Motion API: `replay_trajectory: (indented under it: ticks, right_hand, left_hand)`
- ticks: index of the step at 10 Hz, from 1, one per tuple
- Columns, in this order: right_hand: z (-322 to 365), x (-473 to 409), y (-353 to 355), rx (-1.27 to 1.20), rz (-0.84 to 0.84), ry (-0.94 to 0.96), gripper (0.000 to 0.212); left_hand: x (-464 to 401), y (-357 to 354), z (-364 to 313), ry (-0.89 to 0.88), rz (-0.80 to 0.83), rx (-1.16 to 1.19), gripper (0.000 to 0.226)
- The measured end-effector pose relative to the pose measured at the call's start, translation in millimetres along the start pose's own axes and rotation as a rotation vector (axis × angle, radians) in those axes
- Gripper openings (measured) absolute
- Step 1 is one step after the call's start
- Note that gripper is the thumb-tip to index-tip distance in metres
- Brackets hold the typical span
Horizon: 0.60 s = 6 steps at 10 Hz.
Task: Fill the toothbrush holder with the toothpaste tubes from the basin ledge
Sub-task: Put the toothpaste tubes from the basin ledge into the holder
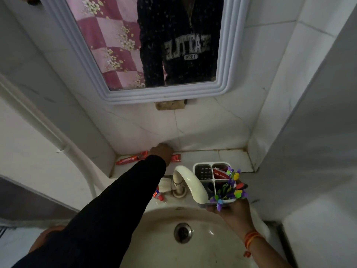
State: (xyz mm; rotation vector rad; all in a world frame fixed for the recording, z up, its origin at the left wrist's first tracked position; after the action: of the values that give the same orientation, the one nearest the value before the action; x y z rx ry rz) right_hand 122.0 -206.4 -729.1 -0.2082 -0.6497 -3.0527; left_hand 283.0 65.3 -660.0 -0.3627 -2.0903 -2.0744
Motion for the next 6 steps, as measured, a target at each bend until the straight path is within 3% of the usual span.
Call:
replay_trajectory:
  ticks: [1,2,3,4,5,6]
  right_hand:
    - [3,-2,4,0.056,0.018,0.127,0.092]
    - [3,1,7,0.118,0.07,0.097,0.066]
    - [7,4,6,0.003,0.028,-0.053,0.038]
    - [15,6,5,0.076,-0.017,-0.019,0.037]
    - [30,10,8,0.108,0.039,-0.015,0.039]
    - [38,14,11,0.125,0.032,-0.026,0.04]
  left_hand:
    - [0,1,-5,-0.04,0.024,0.011,0.034]
    - [15,19,-14,-0.059,-0.033,0.119,0.037]
    - [37,56,-26,-0.093,-0.22,0.431,0.035]
    - [66,91,-43,-0.142,-0.424,0.753,0.026]
    - [89,113,-66,-0.266,-0.355,0.88,0.027]
    - [104,111,-85,-0.339,-0.124,0.782,0.024]
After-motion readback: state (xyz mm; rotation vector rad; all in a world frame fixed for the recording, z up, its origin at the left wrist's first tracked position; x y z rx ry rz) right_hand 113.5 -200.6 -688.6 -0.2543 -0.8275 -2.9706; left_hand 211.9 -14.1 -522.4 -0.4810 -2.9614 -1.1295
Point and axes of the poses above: each hand's wrist, its own x-axis away from the middle knuckle, its own y-axis out of the back of the hand, z = x × y, the point moved 3 cm from there along -x, towards the middle knuckle, and after that the axes turned 10 degrees about x, right-handed, at the moved point
